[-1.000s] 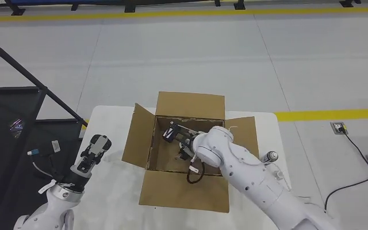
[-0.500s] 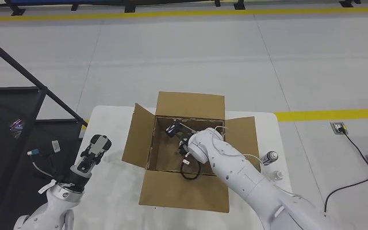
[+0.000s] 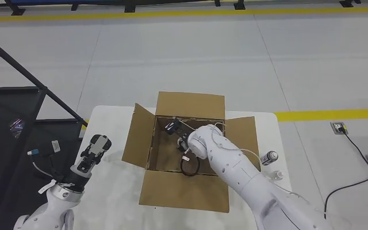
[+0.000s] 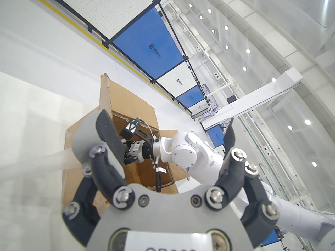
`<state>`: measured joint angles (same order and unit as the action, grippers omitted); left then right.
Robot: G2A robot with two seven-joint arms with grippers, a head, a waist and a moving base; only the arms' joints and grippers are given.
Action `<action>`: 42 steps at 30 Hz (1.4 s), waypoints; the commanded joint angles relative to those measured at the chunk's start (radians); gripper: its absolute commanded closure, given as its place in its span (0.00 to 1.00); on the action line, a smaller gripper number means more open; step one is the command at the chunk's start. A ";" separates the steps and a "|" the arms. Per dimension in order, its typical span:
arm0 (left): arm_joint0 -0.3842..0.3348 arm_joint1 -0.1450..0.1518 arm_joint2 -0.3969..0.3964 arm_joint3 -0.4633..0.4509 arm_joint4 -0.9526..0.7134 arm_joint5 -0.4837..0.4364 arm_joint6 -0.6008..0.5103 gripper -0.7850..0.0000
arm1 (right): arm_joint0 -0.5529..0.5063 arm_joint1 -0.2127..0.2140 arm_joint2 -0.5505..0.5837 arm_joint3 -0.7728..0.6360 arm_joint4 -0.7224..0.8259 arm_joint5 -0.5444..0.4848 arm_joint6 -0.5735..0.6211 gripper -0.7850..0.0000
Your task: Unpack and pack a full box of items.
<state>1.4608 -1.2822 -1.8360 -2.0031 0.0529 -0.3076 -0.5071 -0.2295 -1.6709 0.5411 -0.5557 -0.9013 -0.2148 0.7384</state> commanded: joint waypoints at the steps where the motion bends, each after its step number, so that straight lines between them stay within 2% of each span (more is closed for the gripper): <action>1: 0.000 0.000 0.000 0.000 0.000 0.000 0.000 0.00 | 0.008 0.012 0.018 -0.026 -0.007 -0.017 -0.002 1.00; 6: 0.000 0.000 0.000 0.000 0.000 0.000 0.000 0.00 | -0.028 0.062 0.078 -0.215 -0.046 -0.010 0.057 1.00; 8: 0.000 0.000 0.000 0.000 0.000 0.000 0.000 0.00 | -0.073 0.099 0.127 -0.353 -0.075 -0.008 0.104 1.00; 11: 0.000 0.000 0.000 0.000 0.000 0.000 0.000 0.00 | -0.191 0.166 0.226 -0.634 -0.155 0.014 0.211 1.00; 15: 0.000 0.000 0.000 0.000 0.000 0.000 0.000 0.00 | -0.431 0.245 0.380 -1.076 -0.312 0.038 0.364 1.00; 17: 0.000 0.000 0.000 0.000 0.000 0.000 0.000 0.00 | -0.519 0.266 0.432 -1.215 -0.360 0.024 0.397 1.00; 20: 0.000 0.000 0.000 0.000 0.000 0.000 0.000 0.00 | -0.600 0.284 0.482 -1.344 -0.421 0.018 0.419 1.00; 22: 0.000 0.000 0.000 0.000 0.000 0.000 0.000 0.00 | -0.637 0.293 0.489 -1.425 -0.582 0.060 0.456 1.00; 34: 0.000 0.000 0.000 0.000 0.000 0.000 0.000 0.00 | -0.637 0.293 0.489 -1.425 -0.582 0.060 0.456 1.00; 37: 0.000 0.000 0.000 0.000 0.000 0.000 0.000 0.00 | -0.641 0.292 0.491 -1.414 -0.584 0.060 0.423 1.00; 40: 0.000 0.000 0.000 0.000 0.000 0.000 0.000 0.00 | -0.645 0.294 0.543 -1.442 -0.545 0.083 0.447 1.00; 42: 0.000 0.000 0.000 0.000 0.000 0.000 0.000 0.00 | -0.681 0.302 0.625 -1.503 -0.511 0.093 0.473 1.00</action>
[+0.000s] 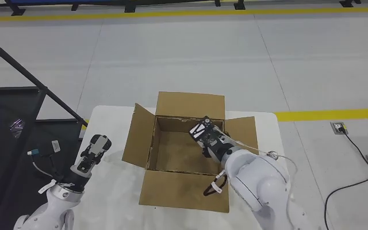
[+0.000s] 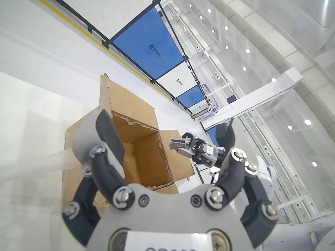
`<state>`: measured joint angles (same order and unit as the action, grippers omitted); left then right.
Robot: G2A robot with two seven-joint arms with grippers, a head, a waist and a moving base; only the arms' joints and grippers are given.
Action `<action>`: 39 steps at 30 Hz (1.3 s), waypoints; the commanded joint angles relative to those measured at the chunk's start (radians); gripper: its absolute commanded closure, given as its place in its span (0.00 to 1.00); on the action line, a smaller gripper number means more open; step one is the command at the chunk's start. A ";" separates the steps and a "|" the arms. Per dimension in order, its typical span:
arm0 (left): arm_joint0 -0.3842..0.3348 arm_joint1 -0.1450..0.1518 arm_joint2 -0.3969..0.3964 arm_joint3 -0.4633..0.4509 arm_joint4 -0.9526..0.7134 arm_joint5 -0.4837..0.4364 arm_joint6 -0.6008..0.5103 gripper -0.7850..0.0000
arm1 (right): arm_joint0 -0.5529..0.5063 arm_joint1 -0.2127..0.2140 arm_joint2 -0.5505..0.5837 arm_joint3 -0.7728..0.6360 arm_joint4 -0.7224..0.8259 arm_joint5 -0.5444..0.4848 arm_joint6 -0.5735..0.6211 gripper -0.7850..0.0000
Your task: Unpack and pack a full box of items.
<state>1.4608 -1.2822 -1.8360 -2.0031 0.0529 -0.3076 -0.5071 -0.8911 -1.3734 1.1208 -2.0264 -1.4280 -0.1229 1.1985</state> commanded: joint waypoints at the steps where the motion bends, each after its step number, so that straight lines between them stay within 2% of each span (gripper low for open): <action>1: 0.000 0.000 0.000 0.000 0.000 0.000 0.000 0.00 | -0.043 0.009 0.087 -0.065 0.030 -0.003 0.026 1.00; 6: 0.000 0.000 0.000 0.000 0.000 0.000 0.000 0.00 | -0.204 0.034 0.331 -0.229 0.139 -0.049 0.071 1.00; 10: 0.000 0.000 0.000 0.000 0.000 0.000 0.000 0.00 | -0.345 0.049 0.514 -0.302 0.243 -0.101 0.091 1.00; 17: 0.000 0.000 0.000 0.000 0.000 0.000 0.000 0.00 | -0.540 0.067 0.735 -0.314 0.373 -0.199 0.106 1.00; 21: 0.000 0.000 0.000 0.000 0.000 0.000 0.000 0.00 | -0.645 0.077 0.813 -0.292 0.471 -0.324 0.074 1.00; 24: 0.000 0.000 0.000 0.000 0.000 0.000 0.000 0.00 | -0.709 0.085 0.829 -0.265 0.511 -0.440 0.046 1.00; 28: 0.000 0.000 0.000 0.000 0.000 0.000 0.000 0.00 | -0.756 0.098 0.813 -0.220 0.483 -0.498 0.001 1.00; 34: 0.000 0.000 0.000 0.000 0.000 0.000 0.000 0.00 | -0.707 0.106 0.697 -0.089 0.379 -0.407 -0.001 1.00; 39: 0.000 0.000 0.000 0.000 0.000 0.000 0.000 0.00 | -0.594 0.110 0.635 0.107 0.337 -0.300 -0.032 1.00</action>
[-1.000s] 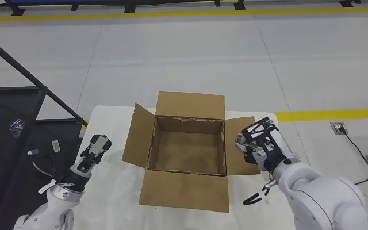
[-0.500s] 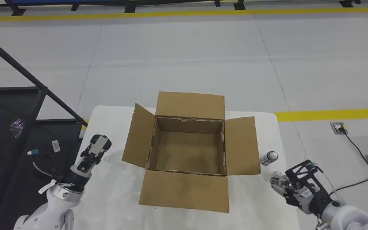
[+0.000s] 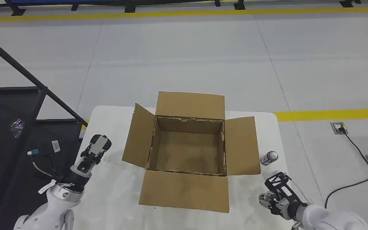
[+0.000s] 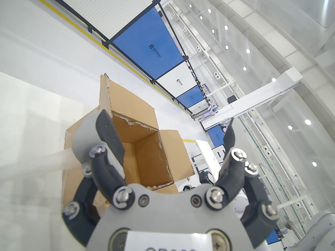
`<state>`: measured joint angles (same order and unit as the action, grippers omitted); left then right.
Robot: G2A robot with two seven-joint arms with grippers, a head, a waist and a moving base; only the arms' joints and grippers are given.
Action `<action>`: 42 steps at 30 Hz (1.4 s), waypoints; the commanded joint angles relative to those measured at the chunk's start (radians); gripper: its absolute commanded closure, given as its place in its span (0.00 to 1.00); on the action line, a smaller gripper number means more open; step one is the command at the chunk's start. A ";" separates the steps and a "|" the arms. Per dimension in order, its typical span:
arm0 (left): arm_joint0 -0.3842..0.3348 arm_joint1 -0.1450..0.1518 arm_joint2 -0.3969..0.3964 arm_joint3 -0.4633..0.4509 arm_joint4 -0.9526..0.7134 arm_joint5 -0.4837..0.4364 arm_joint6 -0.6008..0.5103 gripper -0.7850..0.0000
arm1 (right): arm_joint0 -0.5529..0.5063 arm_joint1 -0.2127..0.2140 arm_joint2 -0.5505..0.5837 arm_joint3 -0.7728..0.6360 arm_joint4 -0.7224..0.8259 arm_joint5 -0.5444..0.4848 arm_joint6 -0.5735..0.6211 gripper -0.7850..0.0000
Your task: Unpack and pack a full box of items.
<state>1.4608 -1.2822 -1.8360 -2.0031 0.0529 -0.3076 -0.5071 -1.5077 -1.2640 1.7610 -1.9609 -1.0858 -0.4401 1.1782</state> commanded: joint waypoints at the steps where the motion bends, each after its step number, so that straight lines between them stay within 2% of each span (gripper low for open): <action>1: 0.000 0.000 0.000 0.000 0.000 0.000 0.000 0.00 | 0.034 0.002 -0.010 0.061 -0.009 0.023 -0.017 1.00; 5: 0.000 0.000 0.000 0.000 0.000 0.000 0.000 0.00 | 0.082 0.011 -0.003 0.155 0.003 0.020 -0.038 1.00; 14: 0.000 0.000 0.000 0.000 0.000 0.000 0.000 0.00 | 0.071 0.027 -0.003 0.167 -0.023 0.010 -0.069 1.00; 15: 0.000 0.000 0.000 0.000 0.000 0.000 0.000 0.00 | 0.073 0.028 -0.007 0.172 -0.025 0.012 -0.072 0.95; 16: 0.000 0.000 0.000 0.000 0.000 0.000 0.000 0.00 | 0.075 0.029 -0.012 0.178 -0.029 0.014 -0.073 0.82; 20: 0.000 0.000 0.000 0.000 0.000 0.000 0.000 0.00 | 0.089 0.034 -0.025 0.198 -0.035 0.023 -0.079 0.64; 28: 0.000 0.000 0.000 0.000 0.000 0.000 0.000 0.00 | 0.100 0.046 -0.038 0.211 -0.026 0.025 -0.077 0.48; 30: 0.000 0.000 0.000 0.000 0.000 0.000 0.000 0.00 | 0.100 0.048 -0.040 0.208 -0.020 0.027 -0.076 0.35; 33: 0.000 0.000 0.000 0.000 0.000 0.000 0.000 0.00 | 0.095 0.053 -0.040 0.196 -0.015 0.029 -0.075 0.09; 39: 0.000 0.000 0.000 0.000 0.000 0.000 0.000 0.00 | 0.081 0.061 -0.037 0.172 0.009 0.028 -0.079 0.00; 42: 0.000 0.000 0.000 0.000 0.000 0.000 0.000 0.00 | 0.054 0.066 -0.013 0.116 0.063 0.002 -0.099 0.00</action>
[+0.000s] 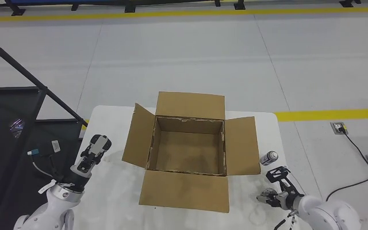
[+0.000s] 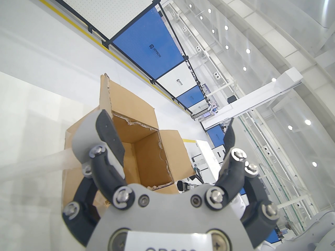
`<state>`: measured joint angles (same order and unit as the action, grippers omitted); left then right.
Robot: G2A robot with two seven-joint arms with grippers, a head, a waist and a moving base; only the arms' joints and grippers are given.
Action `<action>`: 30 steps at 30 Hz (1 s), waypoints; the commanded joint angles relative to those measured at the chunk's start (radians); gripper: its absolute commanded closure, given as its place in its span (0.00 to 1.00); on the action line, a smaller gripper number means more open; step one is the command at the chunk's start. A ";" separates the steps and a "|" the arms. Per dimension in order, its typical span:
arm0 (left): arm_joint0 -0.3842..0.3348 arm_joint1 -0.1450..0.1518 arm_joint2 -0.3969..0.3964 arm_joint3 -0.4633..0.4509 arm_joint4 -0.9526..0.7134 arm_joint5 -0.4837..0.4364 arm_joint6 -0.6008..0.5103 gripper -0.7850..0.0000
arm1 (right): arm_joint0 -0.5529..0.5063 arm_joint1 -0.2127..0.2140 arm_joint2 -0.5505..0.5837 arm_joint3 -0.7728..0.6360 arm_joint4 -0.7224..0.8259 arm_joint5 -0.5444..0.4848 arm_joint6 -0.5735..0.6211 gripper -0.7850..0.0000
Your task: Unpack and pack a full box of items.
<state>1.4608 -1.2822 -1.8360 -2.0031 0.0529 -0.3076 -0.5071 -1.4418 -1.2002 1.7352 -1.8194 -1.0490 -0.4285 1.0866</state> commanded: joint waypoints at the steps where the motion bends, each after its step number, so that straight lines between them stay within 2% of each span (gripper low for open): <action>1: 0.000 0.000 0.000 0.000 0.000 0.000 0.000 0.00 | -0.022 0.003 0.026 -0.045 0.051 -0.013 -0.015 0.00; 7: 0.000 0.000 0.000 0.000 0.000 0.000 0.000 0.00 | -0.093 0.015 0.186 -0.227 0.293 0.006 0.002 0.00; 10: 0.000 0.000 0.000 0.000 0.000 0.000 0.000 0.00 | -0.083 0.025 0.251 -0.275 0.468 -0.001 0.053 0.00; 13: 0.000 0.000 0.000 0.000 0.000 0.000 0.000 0.00 | -0.013 0.040 0.279 -0.258 0.662 0.027 0.131 0.00; 15: 0.000 0.000 0.000 0.000 0.000 0.000 0.000 0.00 | 0.067 0.051 0.252 -0.213 0.702 0.087 0.186 0.00; 18: 0.000 0.000 0.000 0.000 0.000 0.000 0.000 0.00 | 0.228 0.064 0.156 -0.110 0.682 0.179 0.239 0.00; 24: 0.000 0.000 0.000 0.000 0.000 0.000 0.000 0.00 | 0.532 0.077 -0.045 0.209 0.699 0.277 0.358 0.00; 26: 0.000 0.000 0.000 0.000 0.000 0.000 0.000 0.00 | 0.586 0.077 -0.079 0.276 0.716 0.278 0.384 0.00; 30: 0.000 0.000 0.000 0.000 0.000 0.000 0.000 0.00 | 0.586 0.077 -0.079 0.276 0.716 0.278 0.384 0.00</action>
<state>1.4608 -1.2822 -1.8360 -2.0031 0.0529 -0.3076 -0.5071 -0.8513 -1.1228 1.6554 -1.5397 -0.3322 -0.1509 1.4711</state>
